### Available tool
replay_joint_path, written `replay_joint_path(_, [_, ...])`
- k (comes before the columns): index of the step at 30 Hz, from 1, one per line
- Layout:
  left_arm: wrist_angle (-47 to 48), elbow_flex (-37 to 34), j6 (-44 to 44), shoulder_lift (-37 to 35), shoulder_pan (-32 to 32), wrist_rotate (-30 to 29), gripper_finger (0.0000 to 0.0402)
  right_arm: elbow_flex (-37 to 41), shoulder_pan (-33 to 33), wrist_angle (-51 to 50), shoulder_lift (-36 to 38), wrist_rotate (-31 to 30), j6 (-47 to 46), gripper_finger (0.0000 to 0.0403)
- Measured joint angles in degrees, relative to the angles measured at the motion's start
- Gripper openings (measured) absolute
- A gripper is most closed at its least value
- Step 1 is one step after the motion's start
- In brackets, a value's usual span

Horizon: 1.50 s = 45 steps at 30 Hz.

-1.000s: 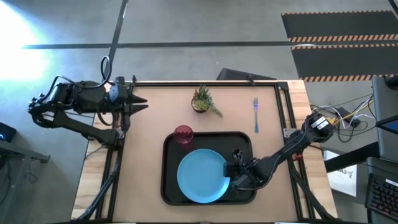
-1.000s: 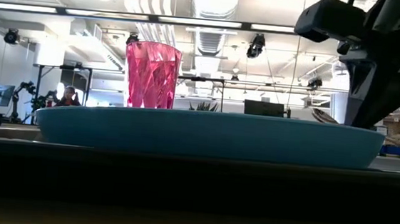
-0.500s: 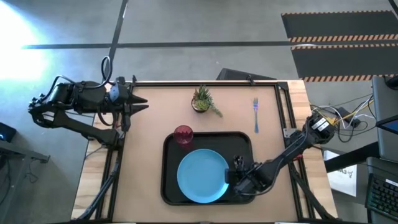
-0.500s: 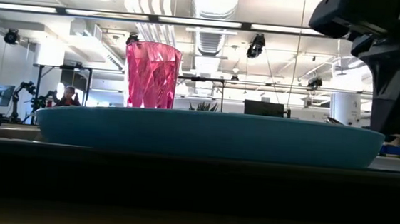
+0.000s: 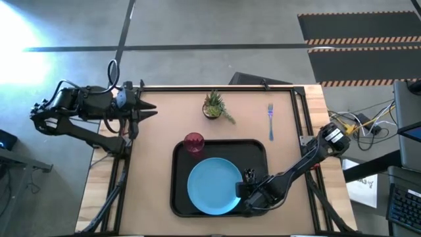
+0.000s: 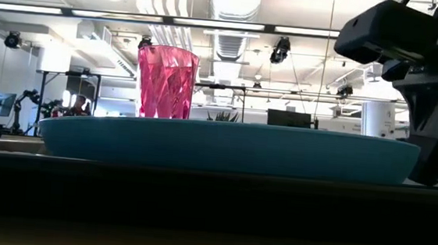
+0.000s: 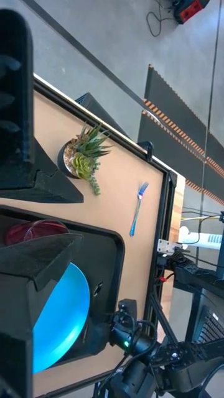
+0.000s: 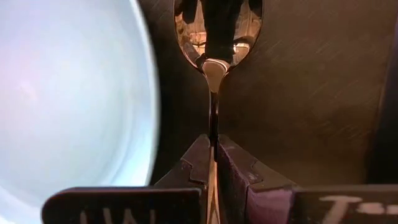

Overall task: Pick and place plate/cup/fork/spoon on tray
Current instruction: Put the black spoon to the right of the blue plate on the black serving tray, then put the blue fork to the right of the black spoon on the black serving tray

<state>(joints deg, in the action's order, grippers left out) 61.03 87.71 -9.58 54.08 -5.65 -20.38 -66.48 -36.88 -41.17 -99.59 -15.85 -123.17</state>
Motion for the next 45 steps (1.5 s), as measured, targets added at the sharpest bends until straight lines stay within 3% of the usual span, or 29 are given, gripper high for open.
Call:
replay_joint_path(14, [0.0,0.0,0.0,-0.1,0.0,0.0,0.0073,0.1,0.0,-0.3,0.1,-0.2,0.2,0.0012])
replay_joint_path(39, [0.0,0.0,0.0,0.0,0.0,0.0,0.0073,0.1,0.1,-1.7,1.0,-0.9,2.4,0.0063])
replay_joint_path(42, [0.0,0.0,0.0,0.0,0.0,0.0,0.0073,-0.4,0.2,-5.2,2.2,-4.3,2.8,0.0063])
replay_joint_path(45, [-0.1,0.0,0.0,0.0,0.0,0.0,0.0073,-0.7,0.3,-7.1,4.6,-11.6,4.5,0.0061])
